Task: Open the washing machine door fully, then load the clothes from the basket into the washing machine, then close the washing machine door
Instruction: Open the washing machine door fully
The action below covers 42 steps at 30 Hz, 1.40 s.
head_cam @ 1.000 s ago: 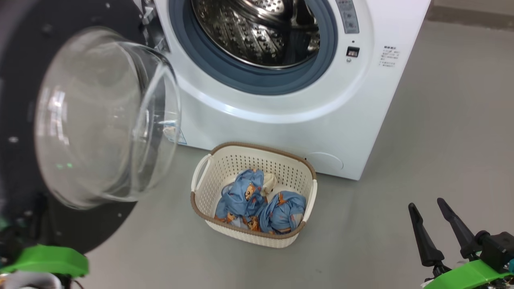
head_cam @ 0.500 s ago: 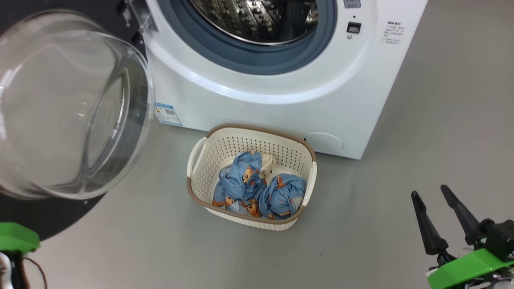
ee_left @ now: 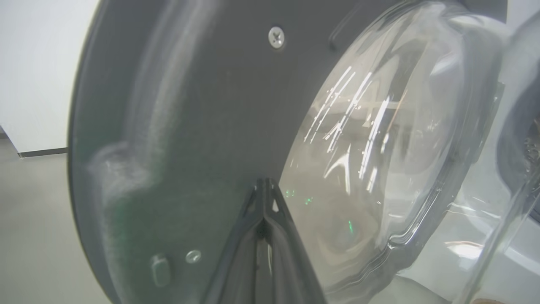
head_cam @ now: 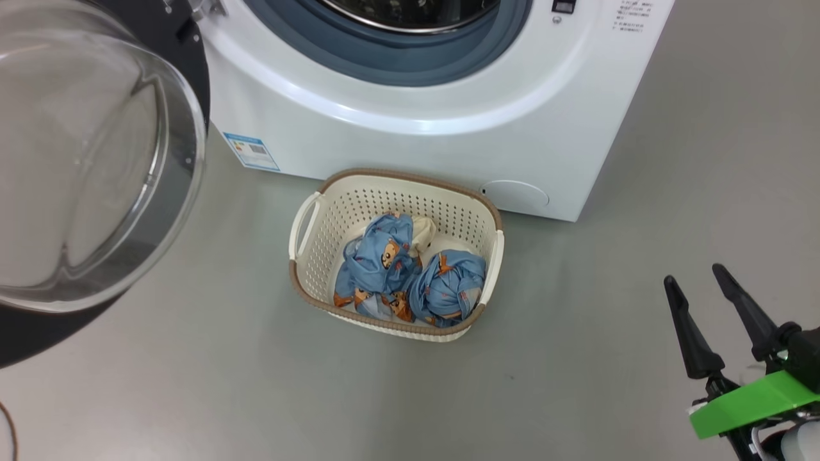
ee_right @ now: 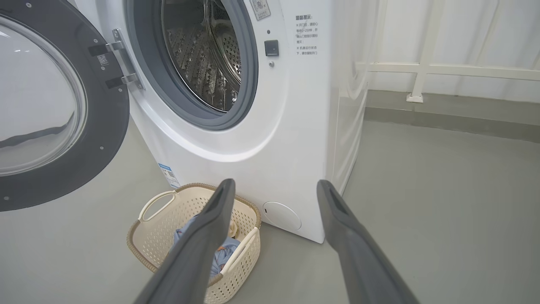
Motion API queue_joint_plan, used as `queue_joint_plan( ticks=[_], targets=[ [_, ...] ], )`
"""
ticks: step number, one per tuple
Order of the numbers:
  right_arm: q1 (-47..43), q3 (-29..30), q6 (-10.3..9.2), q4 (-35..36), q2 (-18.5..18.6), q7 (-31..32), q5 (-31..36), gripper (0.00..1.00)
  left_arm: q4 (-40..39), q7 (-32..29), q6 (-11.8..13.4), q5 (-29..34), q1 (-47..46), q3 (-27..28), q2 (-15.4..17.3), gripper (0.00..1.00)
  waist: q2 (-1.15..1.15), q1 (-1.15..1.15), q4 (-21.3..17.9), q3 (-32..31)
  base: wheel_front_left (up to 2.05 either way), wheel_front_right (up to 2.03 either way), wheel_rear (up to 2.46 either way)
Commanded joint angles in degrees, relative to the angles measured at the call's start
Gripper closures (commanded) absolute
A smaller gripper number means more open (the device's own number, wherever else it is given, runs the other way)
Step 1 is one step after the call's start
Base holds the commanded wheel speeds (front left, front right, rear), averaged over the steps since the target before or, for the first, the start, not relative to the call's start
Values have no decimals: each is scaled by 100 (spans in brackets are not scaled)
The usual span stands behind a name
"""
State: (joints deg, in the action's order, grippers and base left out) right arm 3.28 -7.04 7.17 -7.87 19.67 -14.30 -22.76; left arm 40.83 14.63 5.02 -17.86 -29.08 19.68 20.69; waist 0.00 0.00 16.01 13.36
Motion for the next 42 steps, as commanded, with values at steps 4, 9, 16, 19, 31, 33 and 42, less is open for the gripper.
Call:
queue_joint_plan(
  ticks=[4, 9, 16, 19, 31, 33, 42],
  targets=[
    [141, -94, 32, 165, 173, -70, 8, 0, -27, 37, 16, 168, -281, 413, 460, 100, 0, 0, -18, 112, 0, 0, 0],
    [187, -97, 32, 189, 215, -70, 14, 0, 24, 37, 27, 315, -383, 585, 469, 100, 0, 0, -27, 222, 0, 0, 0],
    [301, -125, 32, 206, 303, -70, -2, 0, -21, 37, 43, 511, -461, 755, 422, 100, 0, 0, -58, 352, 0, 0, 0],
    [325, -126, 32, 204, 311, -70, 0, 0, -22, 37, 43, 555, -473, 798, 405, 100, 0, 0, -66, 363, 0, 0, 0],
    [211, -136, 32, 79, 115, -70, 19, 0, -142, 37, -568, 649, -165, 833, 76, 100, 0, 0, -60, -104, 0, 0, 0],
    [157, -123, 32, 62, 66, -70, 18, 0, -306, 37, -682, 722, -5, 794, -22, 100, 0, 0, -50, -227, 0, 0, 0],
    [-56, -83, 32, 20, -96, -70, 34, 0, -1194, 37, -1097, 874, 766, 617, -530, 100, 0, 0, -79, -703, 0, 0, 0]
  ],
)
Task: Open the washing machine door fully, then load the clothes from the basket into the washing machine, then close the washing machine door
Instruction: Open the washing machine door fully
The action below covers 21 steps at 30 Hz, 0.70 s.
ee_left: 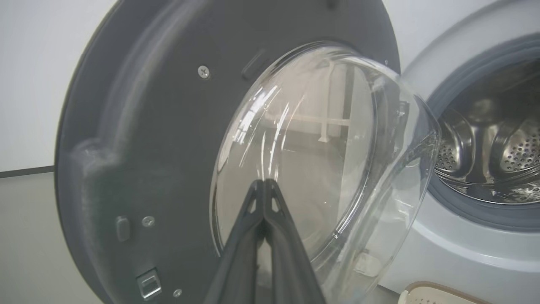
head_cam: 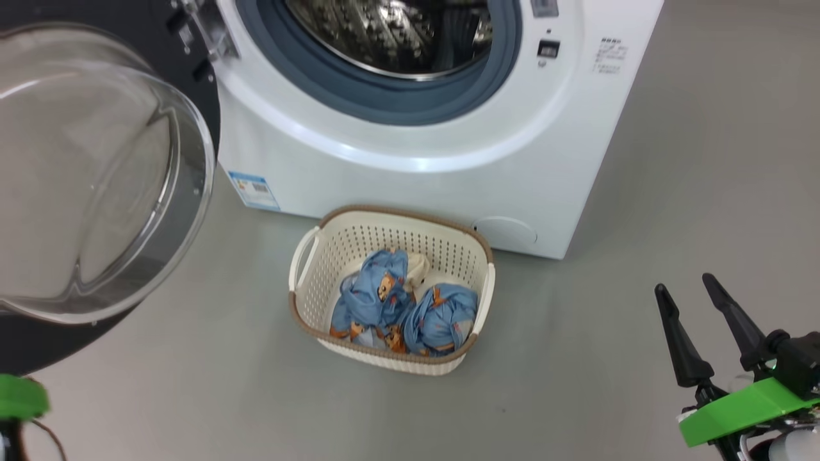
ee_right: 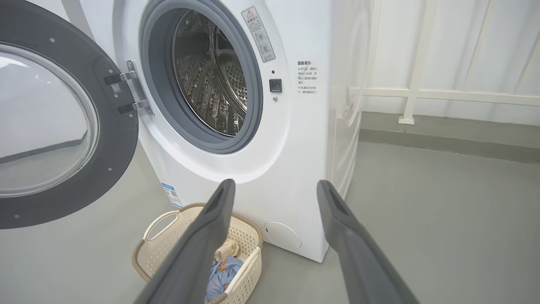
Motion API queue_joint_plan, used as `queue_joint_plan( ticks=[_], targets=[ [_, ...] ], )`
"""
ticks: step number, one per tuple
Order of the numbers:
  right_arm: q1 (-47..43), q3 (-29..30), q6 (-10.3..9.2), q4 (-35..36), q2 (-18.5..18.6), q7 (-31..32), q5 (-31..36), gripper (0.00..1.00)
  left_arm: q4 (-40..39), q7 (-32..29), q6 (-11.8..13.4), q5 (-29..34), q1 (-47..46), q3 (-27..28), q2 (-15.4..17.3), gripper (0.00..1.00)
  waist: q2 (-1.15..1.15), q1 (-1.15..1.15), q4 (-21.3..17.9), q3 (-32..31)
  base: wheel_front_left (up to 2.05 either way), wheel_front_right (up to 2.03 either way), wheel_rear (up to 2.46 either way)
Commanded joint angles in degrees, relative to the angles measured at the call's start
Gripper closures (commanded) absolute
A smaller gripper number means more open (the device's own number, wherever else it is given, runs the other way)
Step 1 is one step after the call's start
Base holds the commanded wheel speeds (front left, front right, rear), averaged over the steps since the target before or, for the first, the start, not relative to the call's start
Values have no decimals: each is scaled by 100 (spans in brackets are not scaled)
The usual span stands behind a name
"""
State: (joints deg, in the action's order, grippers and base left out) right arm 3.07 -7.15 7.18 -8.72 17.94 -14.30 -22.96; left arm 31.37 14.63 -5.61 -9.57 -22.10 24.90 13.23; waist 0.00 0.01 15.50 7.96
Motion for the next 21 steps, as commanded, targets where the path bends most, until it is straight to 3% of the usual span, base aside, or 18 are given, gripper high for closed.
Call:
queue_joint_plan(
  ticks=[1, 4, 6, 7, 10, 12, 13, 21],
  targets=[
    [-60, -65, 31, 104, 57, -70, 56, 0, -368, 37, -69, 60, 177, 48, 160, 100, 0, -1, -45, -207, 0, 0, 0],
    [-126, -50, 31, 95, 12, -70, 61, 0, -659, 37, -144, 36, 482, -124, 6, 100, 0, -1, -104, -325, 0, 0, 0],
    [-166, -35, 31, 91, -18, -70, 65, 0, -806, 37, -166, 7, 660, -238, -66, 89, 0, -1, -153, -394, 0, 0, 0],
    [-185, -27, 31, 89, -34, -70, 67, 0, -870, 37, -173, -9, 746, -316, -98, 77, 0, -1, -181, -424, 0, 0, 0],
    [-232, -9, 31, 82, -77, -70, 71, 0, -1047, 37, -183, -42, 983, -537, -178, 55, 0, -1, -281, -521, 0, 0, 0],
    [-264, -1, 31, 82, -103, -70, 80, 0, -1150, 37, -185, -91, 1127, -704, -217, 13, 0, -1, -364, -575, 0, 0, 0],
    [-281, 10, 31, 80, -113, -70, 81, 0, -1187, 37, -185, -138, 1194, -804, -212, 1, 0, -1, -406, -599, 0, 0, 0],
    [-348, 53, 31, 75, -180, -70, 91, 0, -1381, 37, -187, -329, 1508, -1292, -242, 0, 0, -1, -783, -709, 0, 0, 0]
  ],
)
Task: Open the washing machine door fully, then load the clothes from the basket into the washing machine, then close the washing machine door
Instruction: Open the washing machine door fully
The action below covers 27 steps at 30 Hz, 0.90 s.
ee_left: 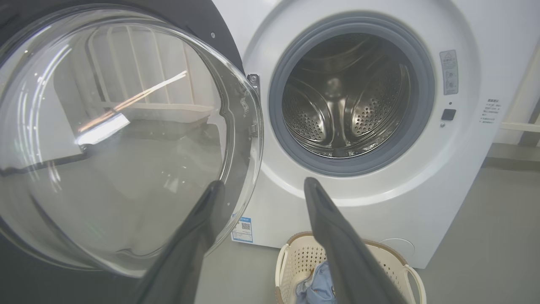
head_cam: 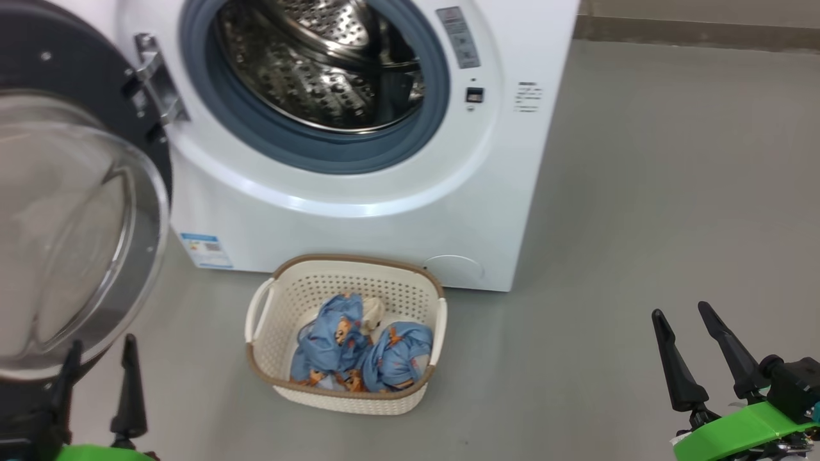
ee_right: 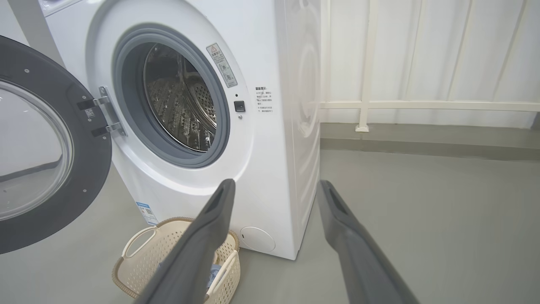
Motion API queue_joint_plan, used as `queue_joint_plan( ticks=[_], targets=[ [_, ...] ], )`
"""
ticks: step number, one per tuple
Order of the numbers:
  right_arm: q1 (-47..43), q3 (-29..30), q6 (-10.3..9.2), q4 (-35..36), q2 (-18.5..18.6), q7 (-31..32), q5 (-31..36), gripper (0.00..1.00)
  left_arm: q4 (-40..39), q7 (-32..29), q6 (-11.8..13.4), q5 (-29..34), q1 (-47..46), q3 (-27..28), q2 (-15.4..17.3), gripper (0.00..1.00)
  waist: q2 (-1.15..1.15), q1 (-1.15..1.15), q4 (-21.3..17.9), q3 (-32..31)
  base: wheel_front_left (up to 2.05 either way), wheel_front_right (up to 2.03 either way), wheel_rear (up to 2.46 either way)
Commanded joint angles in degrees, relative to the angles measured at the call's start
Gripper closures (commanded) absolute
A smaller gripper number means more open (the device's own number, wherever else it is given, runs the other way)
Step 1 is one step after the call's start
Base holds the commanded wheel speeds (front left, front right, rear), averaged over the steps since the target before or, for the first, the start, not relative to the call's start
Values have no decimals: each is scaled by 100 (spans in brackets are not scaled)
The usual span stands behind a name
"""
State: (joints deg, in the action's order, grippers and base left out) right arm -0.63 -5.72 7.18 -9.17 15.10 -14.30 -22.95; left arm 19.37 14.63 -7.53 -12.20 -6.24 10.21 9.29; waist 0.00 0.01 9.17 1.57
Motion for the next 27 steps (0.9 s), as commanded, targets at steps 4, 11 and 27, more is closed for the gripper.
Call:
queue_joint_plan(
  ticks=[4, 11, 27],
  targets=[
    [6, -75, 31, 116, 101, -70, 90, 0, -252, 37, 5, -116, 9, -67, 139, 0, 0, -1, -386, -88, 0, 0, 0],
    [-14, -24, 31, 120, 77, -70, 100, 0, -301, 37, 5, -186, 111, -446, 103, 0, 0, -1, -752, -95, 0, 0, 0],
    [-38, 34, 31, 126, 40, -70, 98, 0, -427, 37, 5, -636, 296, -1113, 31, 0, 0, -1, -1350, -85, 0, 0, 0]
  ],
)
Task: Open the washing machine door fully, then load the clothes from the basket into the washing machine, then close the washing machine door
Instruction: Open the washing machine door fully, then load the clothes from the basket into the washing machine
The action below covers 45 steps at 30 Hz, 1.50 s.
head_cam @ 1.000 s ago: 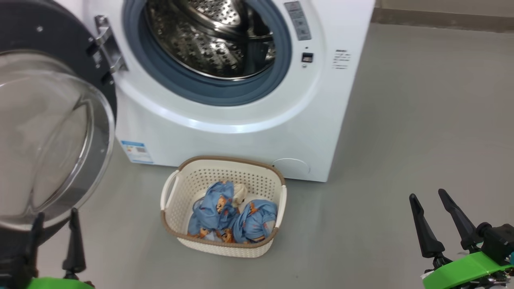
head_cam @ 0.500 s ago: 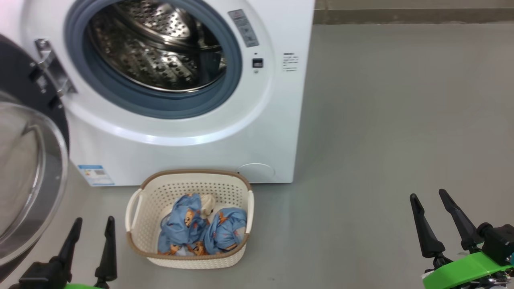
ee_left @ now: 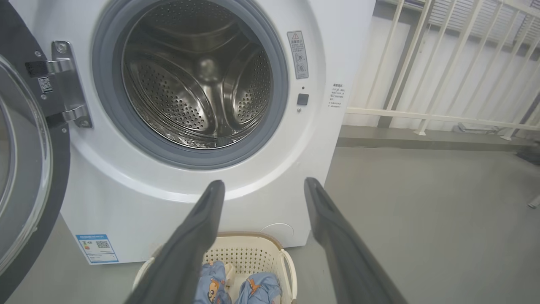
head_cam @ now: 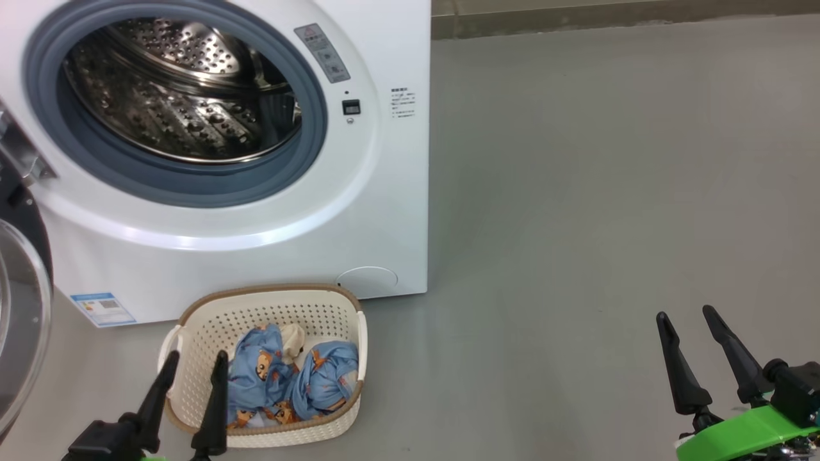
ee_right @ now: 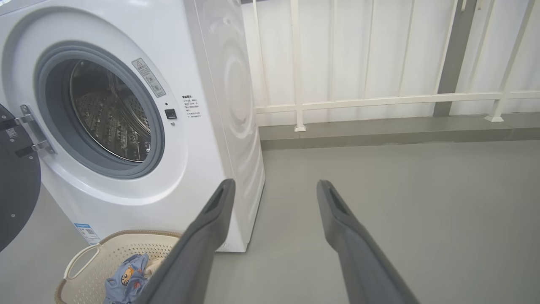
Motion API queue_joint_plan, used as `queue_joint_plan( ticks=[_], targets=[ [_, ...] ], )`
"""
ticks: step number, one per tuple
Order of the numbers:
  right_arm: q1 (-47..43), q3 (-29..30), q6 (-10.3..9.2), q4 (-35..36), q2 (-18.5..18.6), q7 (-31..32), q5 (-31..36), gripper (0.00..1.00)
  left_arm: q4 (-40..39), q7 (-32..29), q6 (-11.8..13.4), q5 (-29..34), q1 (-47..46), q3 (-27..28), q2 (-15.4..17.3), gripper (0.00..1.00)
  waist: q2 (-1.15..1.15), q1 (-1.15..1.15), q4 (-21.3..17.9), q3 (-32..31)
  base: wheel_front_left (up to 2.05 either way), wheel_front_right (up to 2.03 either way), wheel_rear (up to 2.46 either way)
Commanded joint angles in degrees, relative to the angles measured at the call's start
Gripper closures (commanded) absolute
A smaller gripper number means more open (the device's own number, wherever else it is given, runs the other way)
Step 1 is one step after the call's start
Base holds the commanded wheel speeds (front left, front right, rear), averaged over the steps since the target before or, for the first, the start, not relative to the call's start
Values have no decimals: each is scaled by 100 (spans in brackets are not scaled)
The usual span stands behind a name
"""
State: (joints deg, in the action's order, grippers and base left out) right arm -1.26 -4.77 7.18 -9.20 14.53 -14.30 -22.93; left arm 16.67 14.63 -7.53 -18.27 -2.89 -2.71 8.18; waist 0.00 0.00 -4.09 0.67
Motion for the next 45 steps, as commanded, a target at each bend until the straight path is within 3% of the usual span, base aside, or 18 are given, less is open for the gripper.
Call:
queue_joint_plan(
  ticks=[1, 19, 36, 45],
  targets=[
    [25, -57, 31, 129, 92, -70, 101, 0, -163, 37, 5, -83, -35, 152, 158, 0, 0, 0, -36, 7, 0, 0, 0],
    [32, -8, 31, 148, 21, -70, 111, 0, -138, 37, 5, 22, -15, 307, 156, 0, 0, 0, -15, 33, 2, -9, 6],
    [101, -37, 31, 153, -12, -70, 79, 0, -184, 37, 5, 70, -108, 355, 127, 0, 0, 0, -22, 135, 70, -163, 93],
    [141, -25, 31, 151, -27, -70, 70, 0, -65, 37, 4, 134, -158, 323, 73, 0, 0, 0, -20, 187, 36, -48, 12]
  ],
)
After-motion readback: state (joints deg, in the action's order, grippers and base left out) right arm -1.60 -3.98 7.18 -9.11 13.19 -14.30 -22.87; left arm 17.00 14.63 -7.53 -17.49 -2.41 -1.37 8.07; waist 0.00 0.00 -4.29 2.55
